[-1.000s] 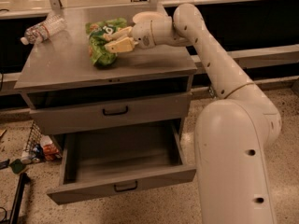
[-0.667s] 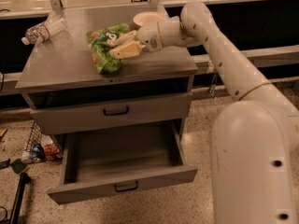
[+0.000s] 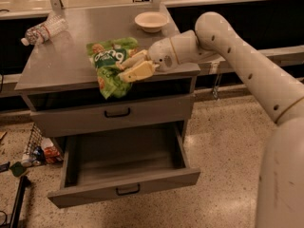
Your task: Place green rice chip bag into middle drawer
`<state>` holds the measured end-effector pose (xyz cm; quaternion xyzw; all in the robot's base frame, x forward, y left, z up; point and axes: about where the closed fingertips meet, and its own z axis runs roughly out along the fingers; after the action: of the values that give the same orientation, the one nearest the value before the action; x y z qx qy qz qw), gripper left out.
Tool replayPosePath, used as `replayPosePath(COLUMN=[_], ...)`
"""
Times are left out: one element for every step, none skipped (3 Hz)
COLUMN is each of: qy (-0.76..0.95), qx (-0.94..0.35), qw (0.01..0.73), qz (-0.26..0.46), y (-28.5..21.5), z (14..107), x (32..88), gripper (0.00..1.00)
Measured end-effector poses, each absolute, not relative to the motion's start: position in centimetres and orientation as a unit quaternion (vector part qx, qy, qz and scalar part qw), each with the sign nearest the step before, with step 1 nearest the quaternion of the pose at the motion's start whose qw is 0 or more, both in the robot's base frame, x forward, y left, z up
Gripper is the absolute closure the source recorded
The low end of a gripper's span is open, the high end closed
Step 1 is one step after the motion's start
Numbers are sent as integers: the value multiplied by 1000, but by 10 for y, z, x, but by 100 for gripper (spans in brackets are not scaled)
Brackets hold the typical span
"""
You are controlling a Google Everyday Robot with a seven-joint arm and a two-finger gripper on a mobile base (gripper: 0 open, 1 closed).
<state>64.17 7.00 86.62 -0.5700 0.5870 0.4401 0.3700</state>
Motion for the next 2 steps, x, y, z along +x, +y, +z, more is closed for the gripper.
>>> replayPosePath(qy=[606, 606], qx=[-565, -565], qw=[329, 329], qz=[454, 454], y=[55, 55], z=[822, 822], x=[592, 592], gripper=[100, 100])
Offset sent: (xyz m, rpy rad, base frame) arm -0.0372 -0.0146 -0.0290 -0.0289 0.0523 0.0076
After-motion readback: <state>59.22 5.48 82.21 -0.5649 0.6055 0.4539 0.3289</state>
